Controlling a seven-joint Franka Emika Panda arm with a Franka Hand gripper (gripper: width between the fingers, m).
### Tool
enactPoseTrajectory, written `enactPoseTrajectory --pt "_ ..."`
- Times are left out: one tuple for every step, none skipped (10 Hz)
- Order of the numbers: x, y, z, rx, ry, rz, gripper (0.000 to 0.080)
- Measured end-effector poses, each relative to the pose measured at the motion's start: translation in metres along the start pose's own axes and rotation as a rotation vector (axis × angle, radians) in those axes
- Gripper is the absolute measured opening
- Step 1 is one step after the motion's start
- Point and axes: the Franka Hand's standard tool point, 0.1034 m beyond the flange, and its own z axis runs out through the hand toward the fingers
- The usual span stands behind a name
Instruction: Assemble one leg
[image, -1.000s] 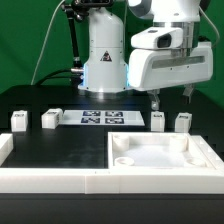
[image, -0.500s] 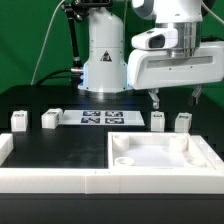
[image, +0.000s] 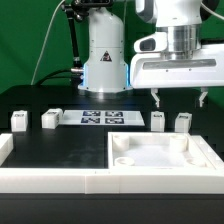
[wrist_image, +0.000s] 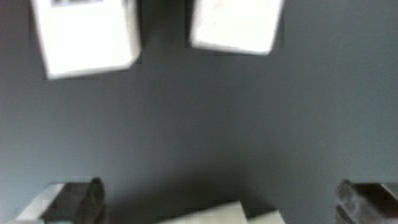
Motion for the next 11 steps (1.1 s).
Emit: enactPoseTrajectory --pt "-0.003 -0.004 0.0 0.005 -0.004 0.034 0.0649" --pt "-0.002 -0.003 0.0 0.005 -0.003 0.013 0.0649" --pt "-0.002 -0.003 0.0 0.005 -0.004 0.013 0.0649" --pt "-0.003 -0.003 0.001 0.004 -0.005 0.008 0.0649" --pt "-0.005 -0.001 0.005 0.012 0.008 0.008 0.0649" --pt "-0.02 -0.005 0.011 0.012 0.007 0.018 0.0649" --pt "-0.033 -0.01 0.014 0.008 -0.004 0.003 0.0649" --pt "-0.032 -0.01 0.014 0.008 -0.013 -0.002 0.0649" --pt "-0.033 -0.008 0.014 0.002 -0.024 -0.017 0.0649" --pt "-0.032 -0.004 0.015 -0.012 -0.057 -0.034 0.0649" --pt "-0.031 0.002 0.015 -0.029 -0.134 -0.054 0.0649"
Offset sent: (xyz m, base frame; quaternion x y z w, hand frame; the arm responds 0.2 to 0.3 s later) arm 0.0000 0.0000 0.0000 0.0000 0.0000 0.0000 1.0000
